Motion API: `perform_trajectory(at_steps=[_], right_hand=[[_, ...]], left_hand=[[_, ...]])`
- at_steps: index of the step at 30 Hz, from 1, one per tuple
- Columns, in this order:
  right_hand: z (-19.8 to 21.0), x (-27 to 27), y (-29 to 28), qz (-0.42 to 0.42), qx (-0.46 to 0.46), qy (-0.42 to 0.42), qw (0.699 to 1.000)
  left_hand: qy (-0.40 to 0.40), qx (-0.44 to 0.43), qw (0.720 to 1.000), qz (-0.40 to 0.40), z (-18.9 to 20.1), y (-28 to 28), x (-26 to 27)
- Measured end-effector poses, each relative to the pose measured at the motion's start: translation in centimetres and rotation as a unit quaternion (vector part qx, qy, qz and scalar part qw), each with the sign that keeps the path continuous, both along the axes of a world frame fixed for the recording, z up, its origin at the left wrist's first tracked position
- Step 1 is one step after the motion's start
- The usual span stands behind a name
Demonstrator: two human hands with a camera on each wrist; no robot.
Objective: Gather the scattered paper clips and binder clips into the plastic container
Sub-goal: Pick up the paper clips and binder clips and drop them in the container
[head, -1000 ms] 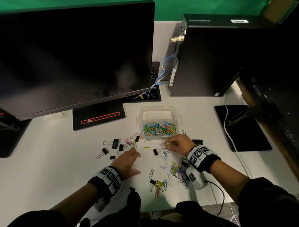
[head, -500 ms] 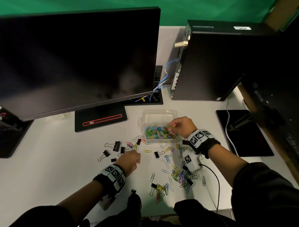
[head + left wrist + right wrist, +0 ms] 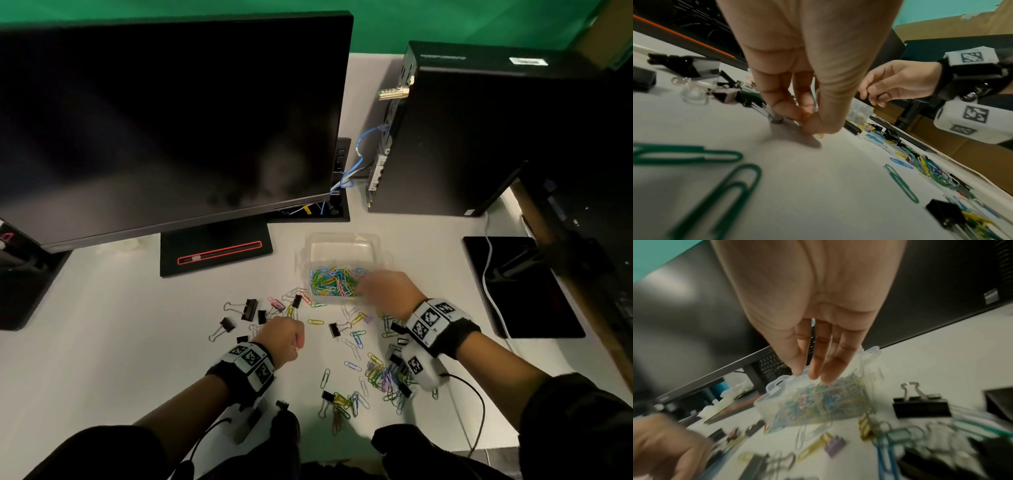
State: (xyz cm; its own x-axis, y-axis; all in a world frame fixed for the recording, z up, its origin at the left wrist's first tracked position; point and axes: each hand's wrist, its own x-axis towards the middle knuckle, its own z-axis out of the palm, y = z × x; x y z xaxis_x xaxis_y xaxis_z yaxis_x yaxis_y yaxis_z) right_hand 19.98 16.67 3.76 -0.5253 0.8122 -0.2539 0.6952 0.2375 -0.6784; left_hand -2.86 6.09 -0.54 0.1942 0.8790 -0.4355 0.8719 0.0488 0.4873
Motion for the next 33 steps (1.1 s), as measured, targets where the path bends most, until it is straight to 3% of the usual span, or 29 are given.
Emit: perform_trajectory(at_steps=[3, 7, 13, 21, 28, 33], right_hand=[[-0.5, 1.4, -2.0, 0.079, -0.036, -0.059, 0.994], [-0.9, 2.8, -4.5, 0.187, -0.058, -0.181, 0.964], [-1.9, 2.9, -6.8, 0.223, -0.056, -0.192, 0.954], [-1.6, 2.4, -6.0, 0.144, -0.087, -0.146, 0.975], [-1.1, 2.7, -3.2, 0.012, -0.067, -0.058, 0.996], [1.0, 1.8, -0.7, -0.036, -0.073, -0.007, 0.997]], left_hand=[[-0.009, -0.006, 1.0, -0.012, 0.1, 0.0, 0.1], [-0.039, -0.002, 0.999, -0.006, 1.0, 0.8, 0.6], [-0.114, 0.066, 0.99, 0.059, 4.1, 4.3, 2.7], [-0.142, 0.079, 0.98, 0.117, 5.6, 8.1, 4.1], [-0.093, 0.124, 0.988, 0.018, 4.1, 5.2, 3.2], [-0.045, 0.026, 0.993, -0.104, 2.8, 1.7, 3.5]])
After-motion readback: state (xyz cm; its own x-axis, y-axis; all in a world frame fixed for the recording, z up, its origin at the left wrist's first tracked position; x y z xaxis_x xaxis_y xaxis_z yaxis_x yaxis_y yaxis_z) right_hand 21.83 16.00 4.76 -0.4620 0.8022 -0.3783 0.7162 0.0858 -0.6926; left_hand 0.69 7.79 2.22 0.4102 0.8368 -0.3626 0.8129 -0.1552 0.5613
